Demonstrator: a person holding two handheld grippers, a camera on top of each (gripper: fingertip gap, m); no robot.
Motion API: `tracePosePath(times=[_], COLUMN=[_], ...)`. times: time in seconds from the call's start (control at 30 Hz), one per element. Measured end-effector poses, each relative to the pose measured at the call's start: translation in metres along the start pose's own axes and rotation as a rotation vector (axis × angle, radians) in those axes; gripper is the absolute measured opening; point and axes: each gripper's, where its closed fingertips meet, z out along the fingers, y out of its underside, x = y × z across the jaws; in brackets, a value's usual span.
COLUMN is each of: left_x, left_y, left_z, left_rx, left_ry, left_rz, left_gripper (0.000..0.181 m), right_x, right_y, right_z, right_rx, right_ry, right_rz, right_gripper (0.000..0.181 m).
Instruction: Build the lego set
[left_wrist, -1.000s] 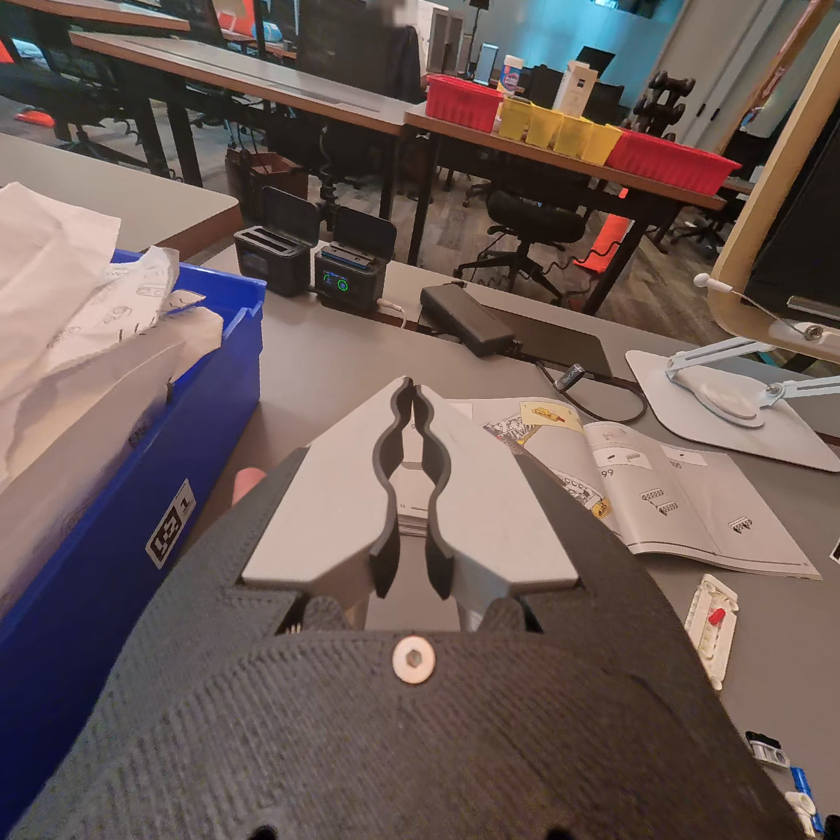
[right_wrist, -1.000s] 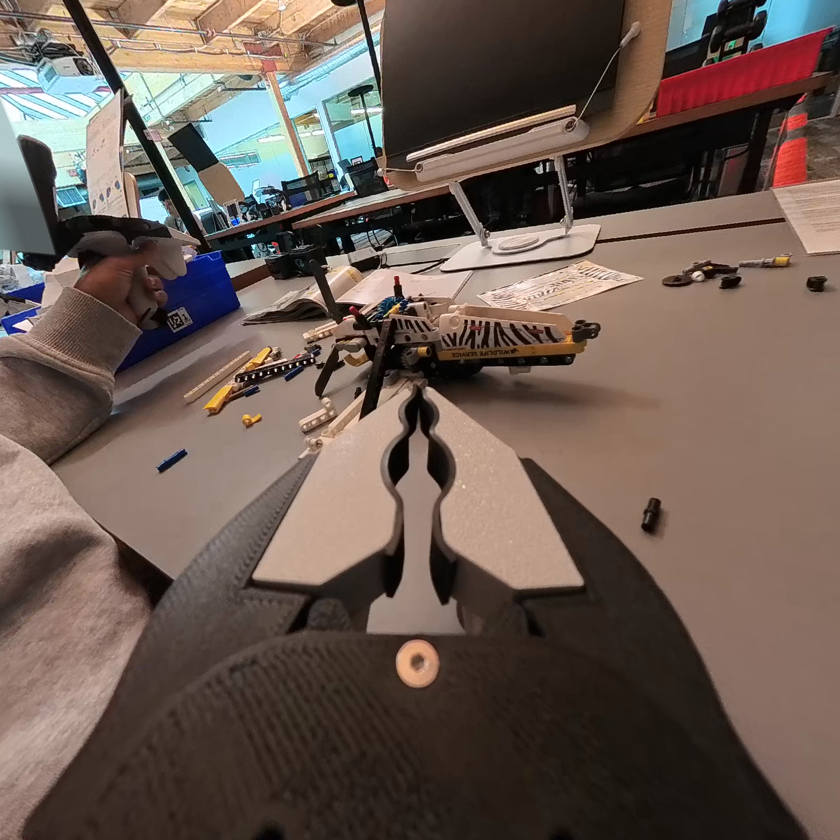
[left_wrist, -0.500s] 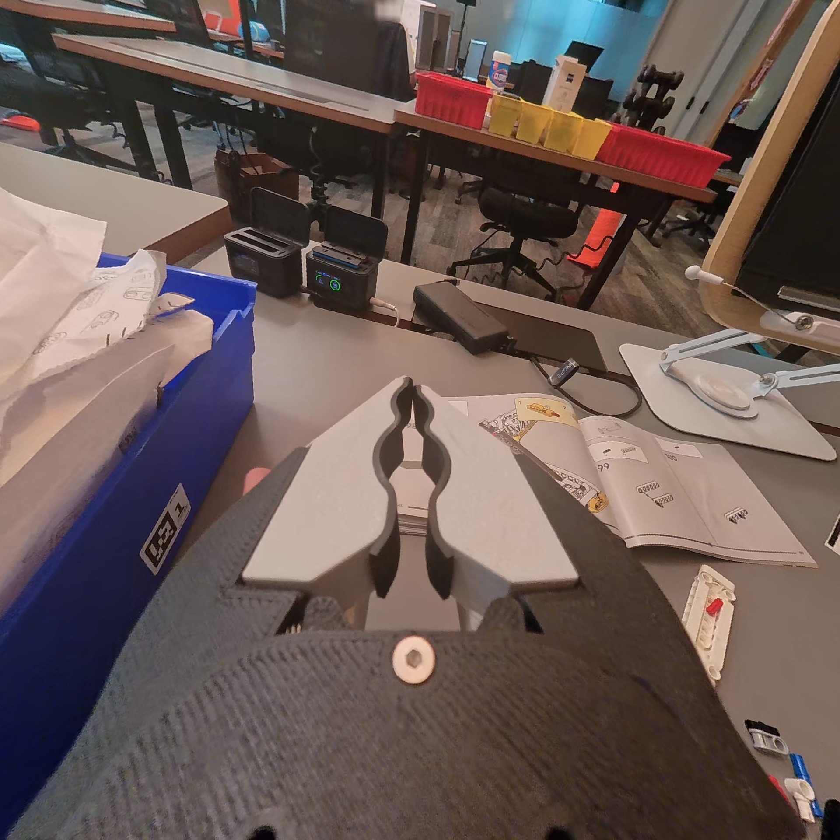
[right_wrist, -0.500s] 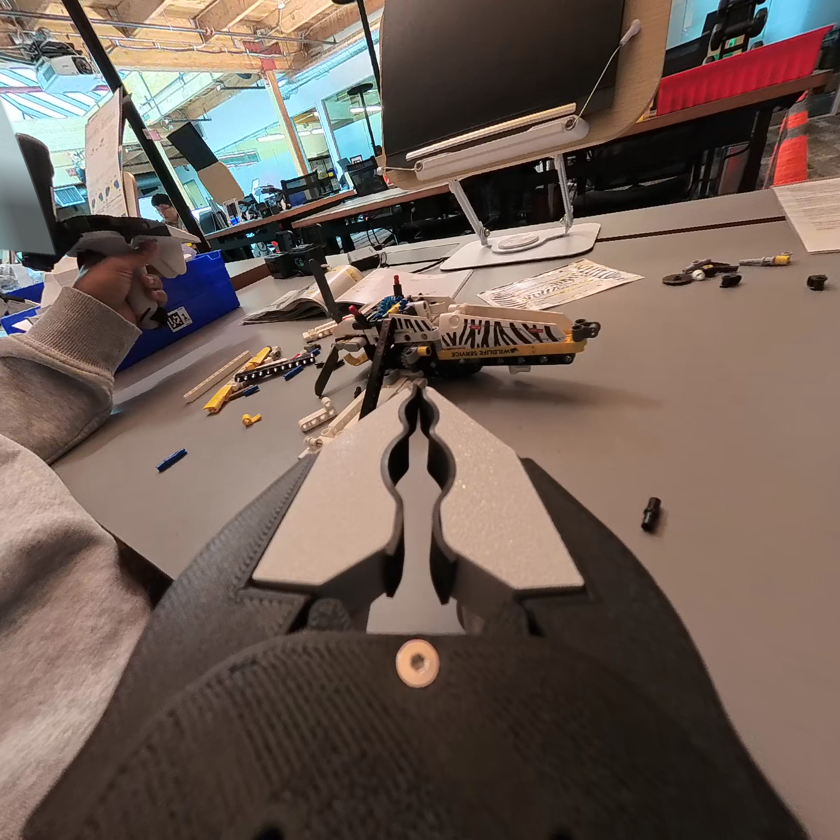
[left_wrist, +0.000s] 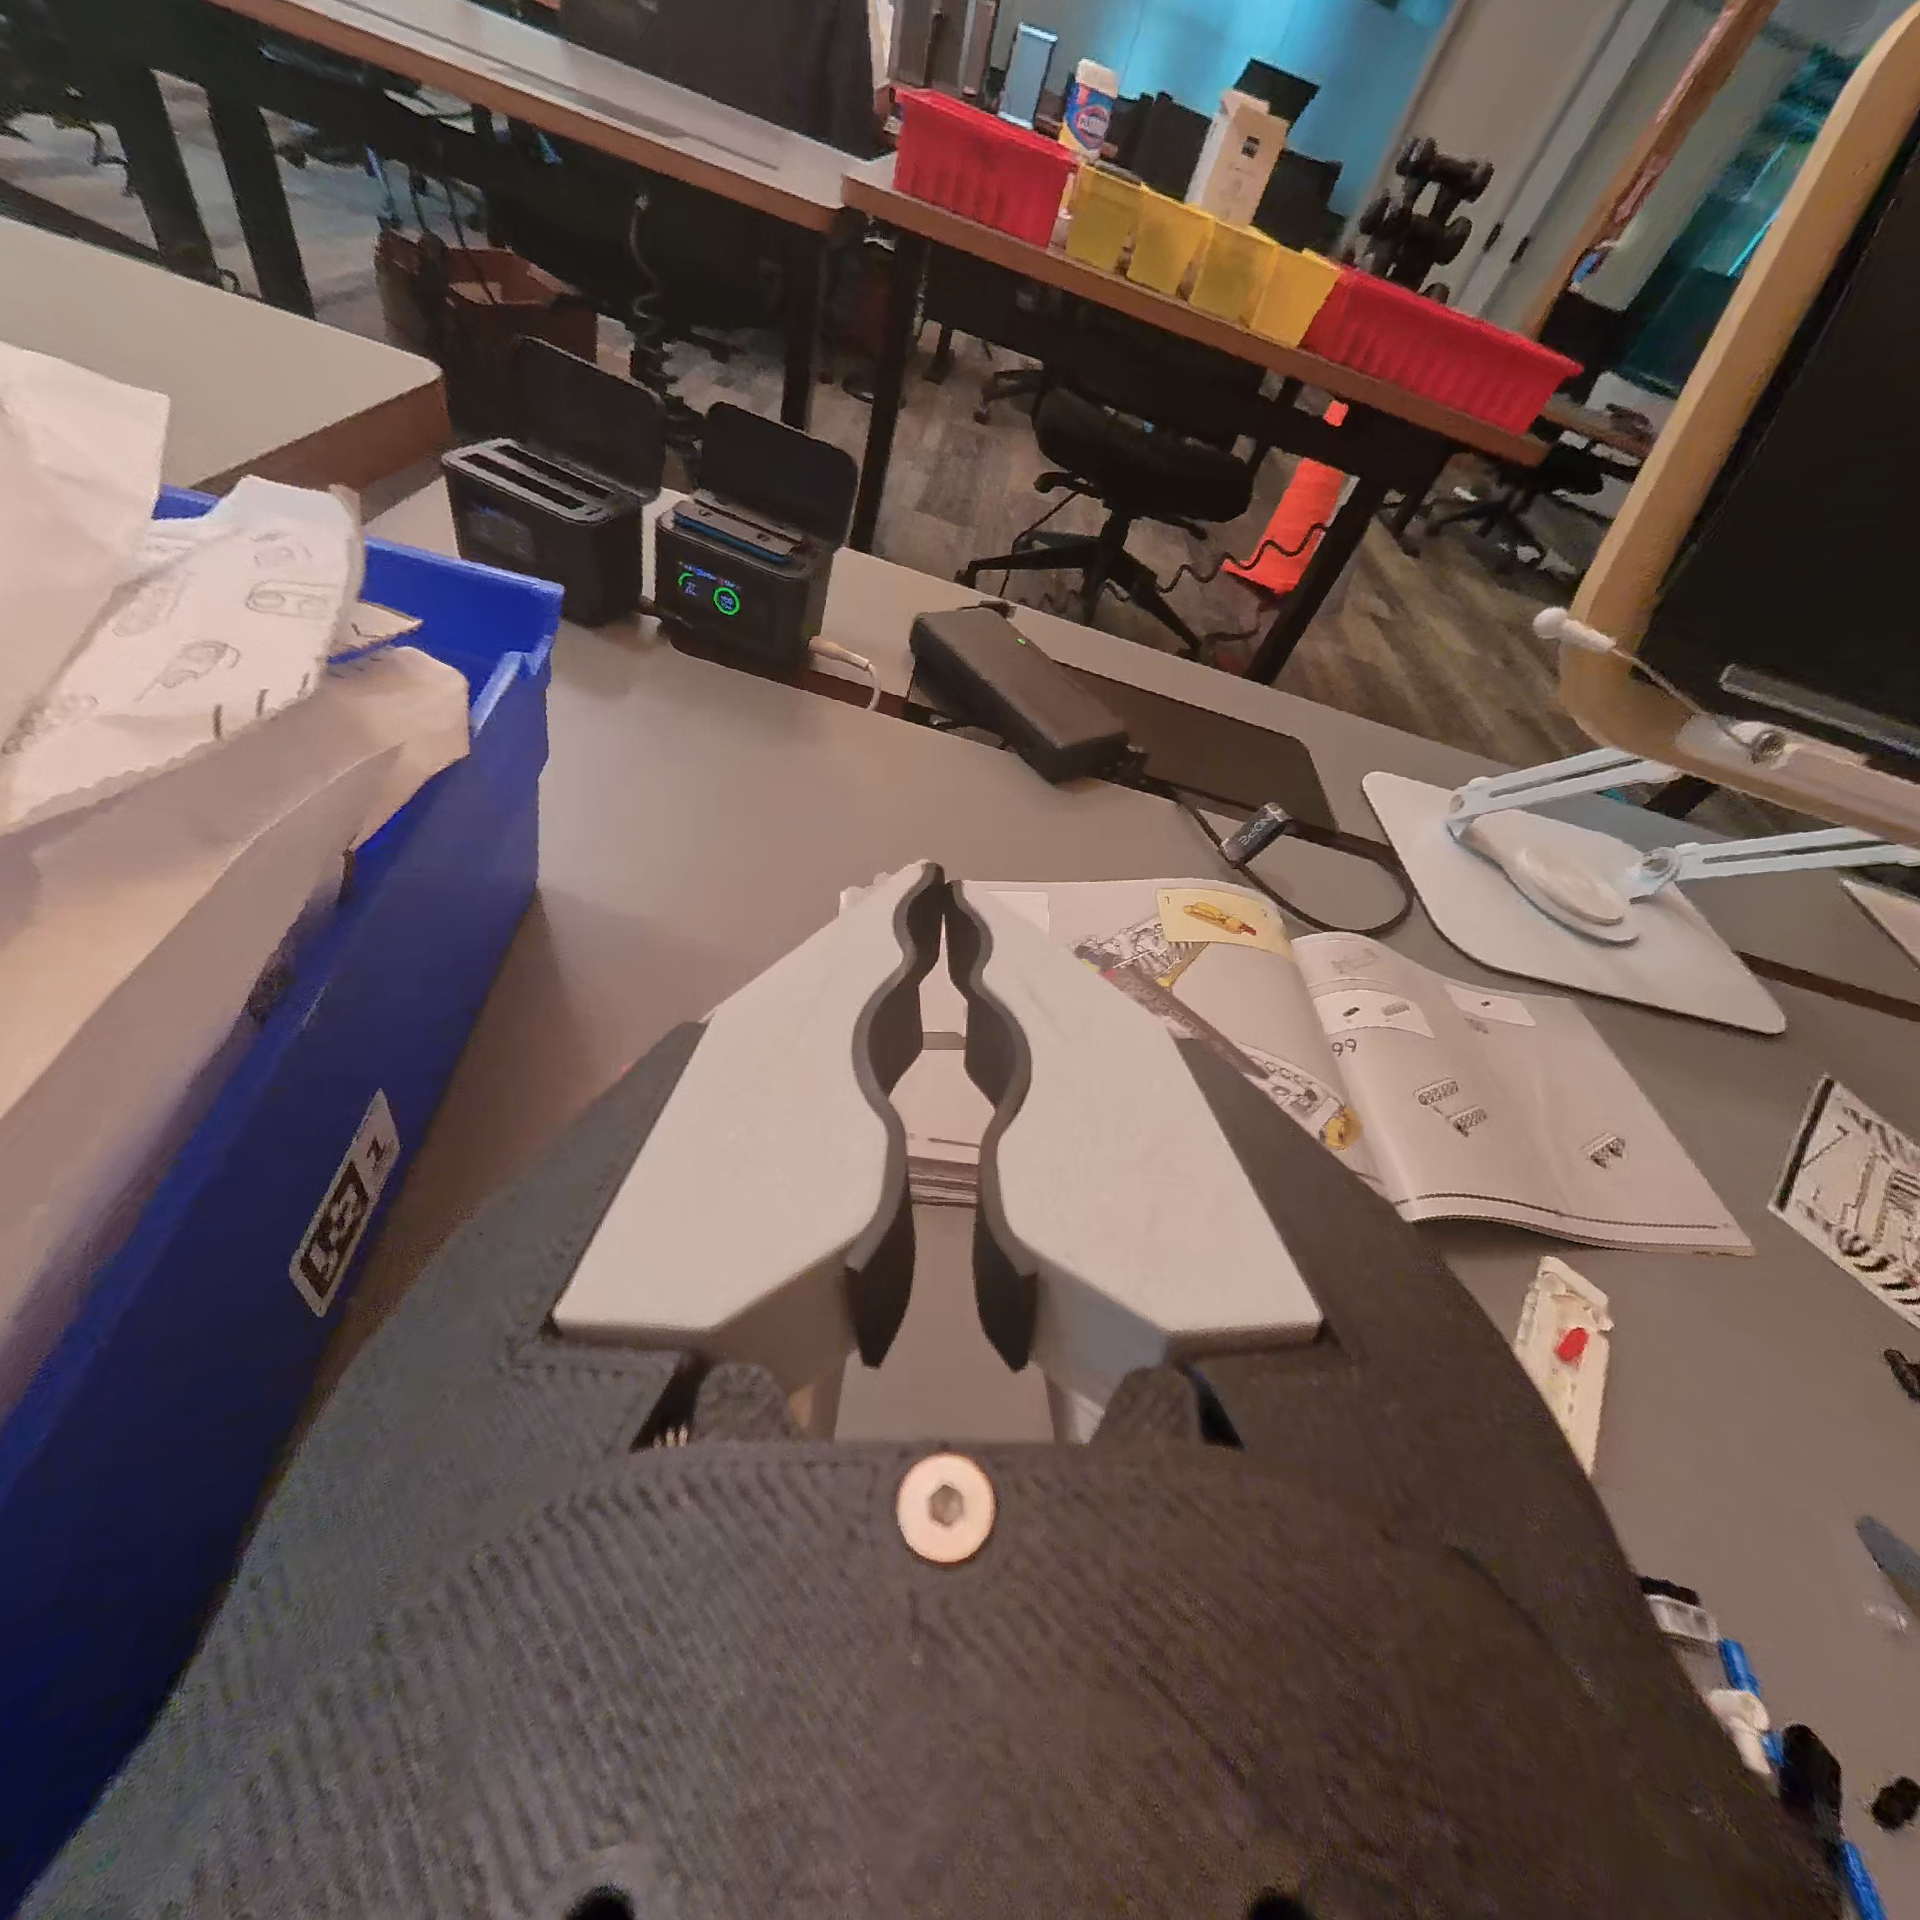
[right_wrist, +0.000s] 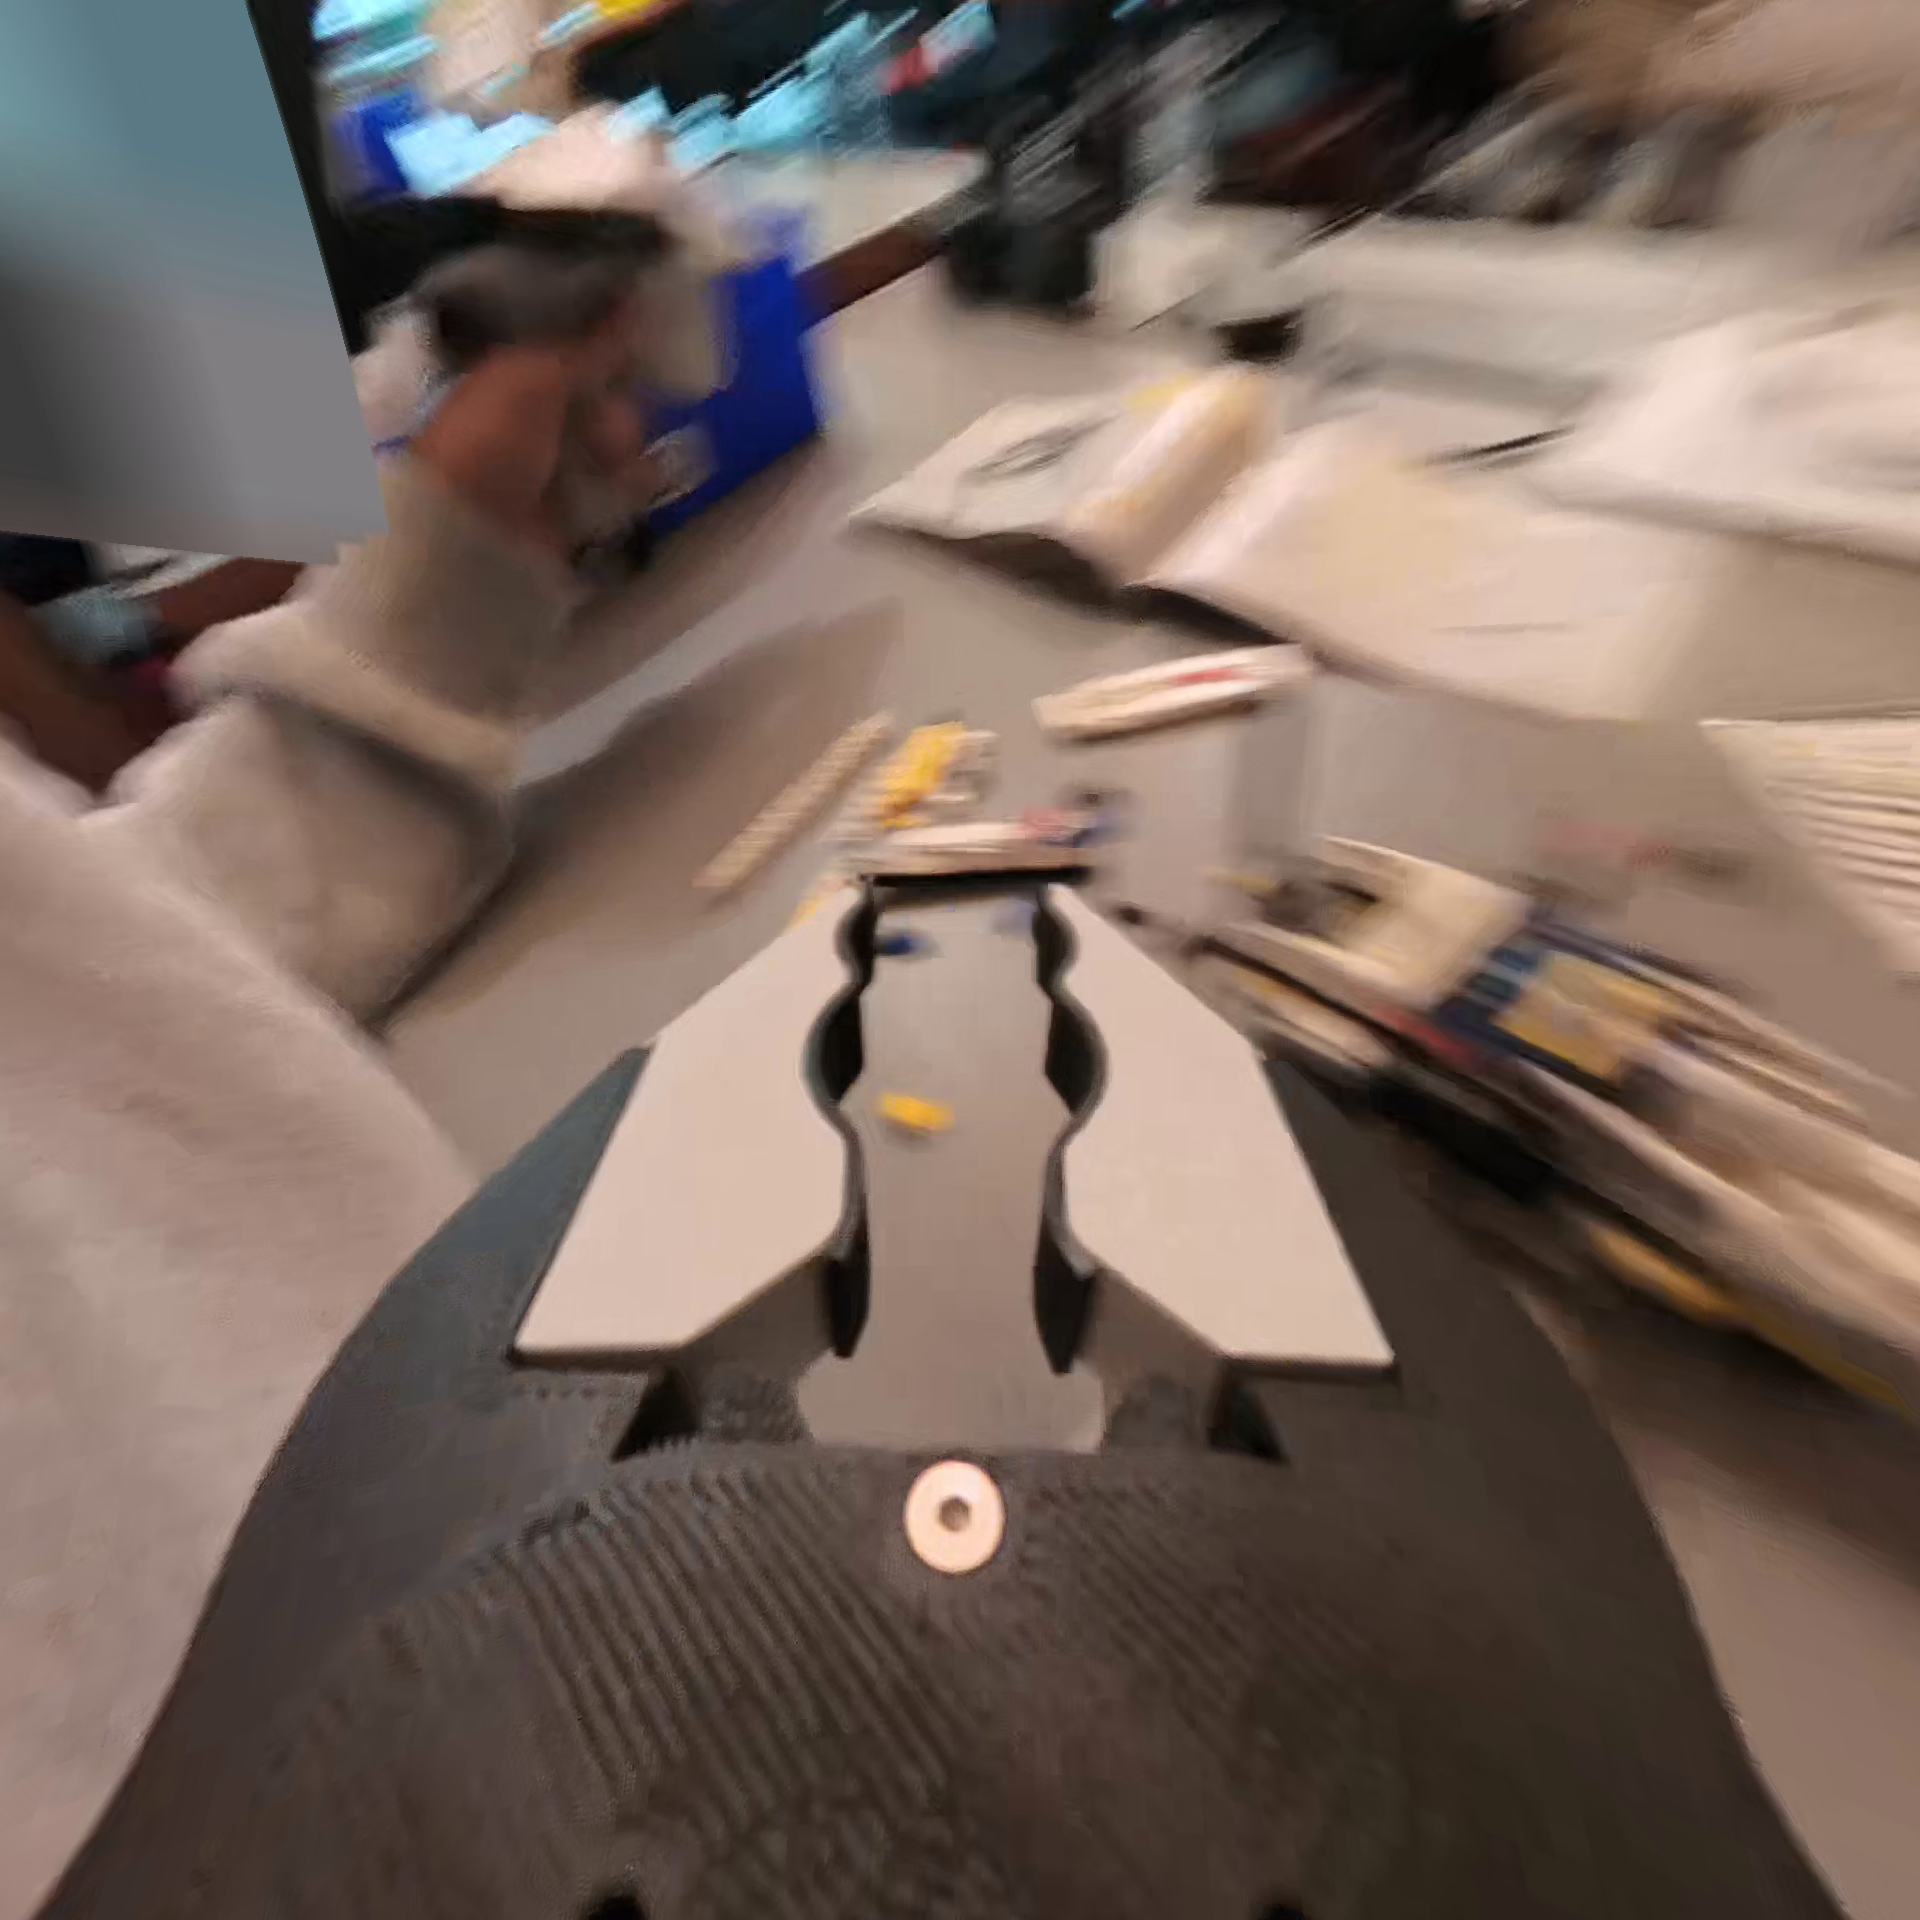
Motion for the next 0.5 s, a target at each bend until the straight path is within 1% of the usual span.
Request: tracePosePath(times=[0.03, 0.07, 0.13, 0.2, 0.3, 0.37, 0.5], left_x=[-0.002, -0.004, -0.007, -0.006, -0.002, 0.001, -0.001], left_y=[0.001, 0.003, 0.005, 0.007, 0.011, 0.013, 0.015], left_z=[0.001, 0.002, 0.003, 0.004, 0.005, 0.006, 0.007], left_rx=[-0.008, -0.018, -0.029, -0.037, -0.057, -0.069, -0.07], left_ry=[-0.01, -0.022, -0.035, -0.025, 0.015, 0.042, 0.025], left_rz=[0.017, 0.041, 0.069, 0.064, 0.023, -0.005, 0.023], left_gripper=[0.0, 0.0, 0.0, 0.0, 0.0, 0.0, 0.0], right_x=[-0.017, -0.03, -0.047, -0.053, -0.049, -0.05, -0.051], right_y=[0.003, 0.009, 0.024, 0.039, 0.049, 0.05, 0.056], right_z=[0.02, 0.037, 0.065, 0.081, 0.091, 0.092, 0.092], right_rx=[-0.039, -0.082, -0.163, -0.248, -0.328, -0.351, -0.396], right_ry=[-0.083, -0.14, -0.188, -0.191, -0.168, -0.187, -0.22], right_rz=[0.011, 0.014, -0.018, -0.083, -0.132, -0.106, -0.055], right_gripper=[0.036, 0.037, 0.037, 0.037, 0.037, 0.037, 0.037])
